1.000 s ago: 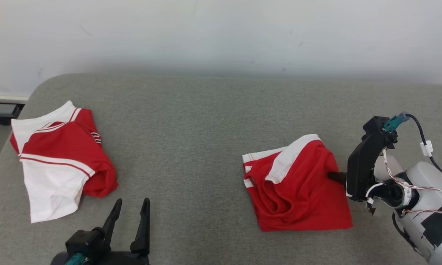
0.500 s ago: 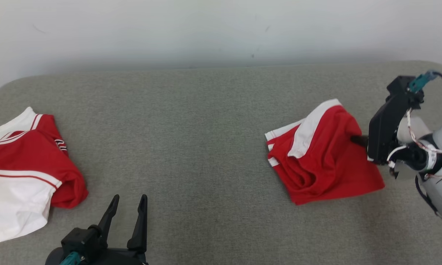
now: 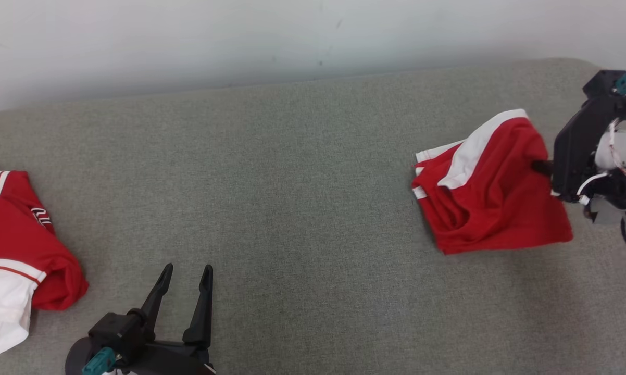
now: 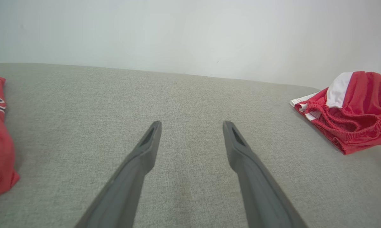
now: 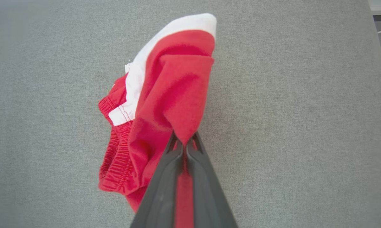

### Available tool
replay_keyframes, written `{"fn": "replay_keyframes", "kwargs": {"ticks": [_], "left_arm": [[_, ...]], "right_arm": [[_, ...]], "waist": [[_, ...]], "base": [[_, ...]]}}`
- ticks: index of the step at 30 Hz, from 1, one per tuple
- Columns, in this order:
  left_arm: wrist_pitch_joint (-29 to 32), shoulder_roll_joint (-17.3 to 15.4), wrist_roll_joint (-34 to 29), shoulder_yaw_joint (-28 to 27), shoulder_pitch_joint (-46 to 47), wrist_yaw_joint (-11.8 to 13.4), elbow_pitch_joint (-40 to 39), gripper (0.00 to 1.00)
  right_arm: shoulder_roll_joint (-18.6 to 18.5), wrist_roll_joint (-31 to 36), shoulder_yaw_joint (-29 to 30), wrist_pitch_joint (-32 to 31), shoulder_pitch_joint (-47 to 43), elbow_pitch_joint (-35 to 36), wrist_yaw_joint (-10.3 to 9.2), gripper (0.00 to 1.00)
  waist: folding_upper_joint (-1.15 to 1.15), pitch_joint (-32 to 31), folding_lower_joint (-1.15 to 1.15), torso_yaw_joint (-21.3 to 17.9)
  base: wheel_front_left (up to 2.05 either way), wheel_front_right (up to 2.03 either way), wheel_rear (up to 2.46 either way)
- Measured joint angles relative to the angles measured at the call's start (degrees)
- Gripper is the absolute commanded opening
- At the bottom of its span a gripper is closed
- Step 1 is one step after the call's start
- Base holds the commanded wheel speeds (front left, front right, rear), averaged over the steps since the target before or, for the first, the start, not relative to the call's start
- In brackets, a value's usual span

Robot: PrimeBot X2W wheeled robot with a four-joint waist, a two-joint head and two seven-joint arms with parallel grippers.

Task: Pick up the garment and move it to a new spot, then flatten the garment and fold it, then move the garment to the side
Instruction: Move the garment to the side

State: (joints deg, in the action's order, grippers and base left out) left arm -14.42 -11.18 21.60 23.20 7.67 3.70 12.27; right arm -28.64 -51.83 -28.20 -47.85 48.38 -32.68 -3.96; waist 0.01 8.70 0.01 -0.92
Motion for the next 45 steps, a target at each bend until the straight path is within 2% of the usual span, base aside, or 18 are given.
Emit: {"fn": "replay_keyframes", "kwargs": {"ticks": [13,35,36,37,45], "left_arm": [[0.0,0.0,-0.4,0.8,2.4,-0.7,0.2,1.0],[0.0,0.2,-0.4,0.2,3.6,-0.8,2.1,1.0],[0.0,0.2,-0.4,0.2,3.6,-0.8,2.2,1.0],[0.0,0.2,-0.4,0.1,3.6,-0.8,2.3,1.0],[0.0,0.2,-0.4,-0.2,3.8,-0.8,3.5,1.0]], "right_arm": [[-3.6,4.7,-1.1,1.5,4.1,-5.8,0.03,0.0],[-4.1,9.1,-3.5,5.6,8.0,-13.5,1.94,0.0],[-4.1,9.5,-3.7,5.6,8.0,-13.8,1.94,0.45],[-4.1,9.7,-3.9,5.7,8.1,-14.2,1.94,1.0],[-3.8,10.7,-4.7,6.7,8.7,-16.2,1.98,1.0]], "waist": [[0.0,3.8,0.0,0.5],[-0.01,4.8,0.0,1.7],[-0.01,4.7,0.0,1.8],[-0.01,4.7,0.0,1.8],[-0.01,3.6,-0.01,1.7]], "base": [[0.0,0.0,0.0],[0.0,0.0,0.0],[0.0,0.0,0.0],[0.0,0.0,0.0],[0.0,0.0,0.0]]}}
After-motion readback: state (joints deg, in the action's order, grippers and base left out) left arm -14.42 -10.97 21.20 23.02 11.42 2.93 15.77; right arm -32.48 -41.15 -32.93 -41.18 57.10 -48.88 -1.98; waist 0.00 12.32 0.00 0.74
